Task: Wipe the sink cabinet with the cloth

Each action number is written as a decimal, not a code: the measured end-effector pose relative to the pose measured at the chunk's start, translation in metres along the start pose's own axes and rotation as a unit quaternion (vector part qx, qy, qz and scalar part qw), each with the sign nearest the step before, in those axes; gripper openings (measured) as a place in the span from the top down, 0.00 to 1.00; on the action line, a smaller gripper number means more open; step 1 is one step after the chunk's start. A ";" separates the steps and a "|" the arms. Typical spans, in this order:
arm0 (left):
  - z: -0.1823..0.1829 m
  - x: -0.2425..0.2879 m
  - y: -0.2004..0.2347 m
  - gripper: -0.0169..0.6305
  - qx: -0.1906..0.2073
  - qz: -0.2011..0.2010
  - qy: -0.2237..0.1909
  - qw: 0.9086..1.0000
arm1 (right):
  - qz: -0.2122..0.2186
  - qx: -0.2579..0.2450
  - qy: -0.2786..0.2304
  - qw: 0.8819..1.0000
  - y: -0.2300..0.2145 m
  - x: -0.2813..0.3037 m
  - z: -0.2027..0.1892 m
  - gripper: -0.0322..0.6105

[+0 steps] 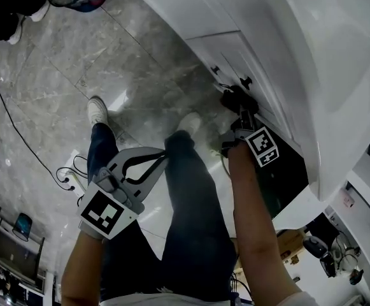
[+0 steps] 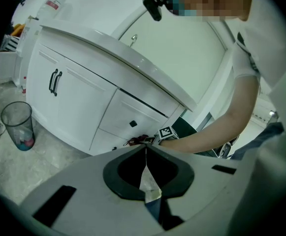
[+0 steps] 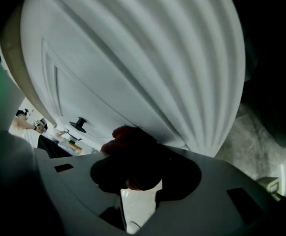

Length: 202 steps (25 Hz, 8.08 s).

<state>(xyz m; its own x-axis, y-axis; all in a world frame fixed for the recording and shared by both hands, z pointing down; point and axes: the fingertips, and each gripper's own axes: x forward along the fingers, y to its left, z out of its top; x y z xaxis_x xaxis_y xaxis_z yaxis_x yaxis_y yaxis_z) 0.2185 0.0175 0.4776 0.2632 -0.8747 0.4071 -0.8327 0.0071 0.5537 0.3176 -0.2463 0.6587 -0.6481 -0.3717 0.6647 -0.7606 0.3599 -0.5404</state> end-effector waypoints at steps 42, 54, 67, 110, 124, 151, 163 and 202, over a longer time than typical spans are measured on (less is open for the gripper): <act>0.032 -0.027 -0.015 0.95 -0.002 -0.037 -0.020 0.999 | 0.015 0.106 -0.070 0.992 0.078 -0.080 0.063 0.73; 0.037 -0.050 0.025 0.95 -0.020 -0.014 -0.034 0.999 | 0.044 0.107 -0.045 0.992 0.141 -0.041 0.053 0.73; 0.043 -0.080 0.065 0.95 -0.027 0.010 -0.049 0.998 | 0.042 0.101 -0.047 0.993 0.186 0.013 0.039 0.73; 0.010 -0.028 0.054 0.95 0.020 0.008 -0.015 1.000 | 0.067 0.018 -0.036 0.997 0.115 0.046 0.007 0.73; 0.009 -0.015 0.032 0.95 0.011 0.015 -0.019 1.000 | 0.012 -0.038 0.001 0.999 0.076 0.015 0.014 0.73; 0.013 -0.035 0.017 0.95 -0.004 0.012 -0.034 0.999 | 0.069 0.047 -0.049 0.995 0.134 -0.030 0.049 0.73; 0.013 -0.058 0.036 0.95 -0.014 0.024 -0.048 0.998 | 0.068 0.052 -0.039 0.996 0.168 -0.021 0.044 0.73; 0.007 -0.047 0.056 0.95 0.012 0.025 -0.029 0.999 | 0.092 0.019 0.016 0.995 0.123 0.055 0.001 0.73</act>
<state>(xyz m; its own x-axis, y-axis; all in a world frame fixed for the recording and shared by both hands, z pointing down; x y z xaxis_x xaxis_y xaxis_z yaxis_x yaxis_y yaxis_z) 0.1559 0.0558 0.4841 0.1924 -0.9003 0.3905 -0.8553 0.0412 0.5165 0.1883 -0.2233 0.6281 -0.7753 -0.2747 0.5687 -0.6306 0.3869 -0.6728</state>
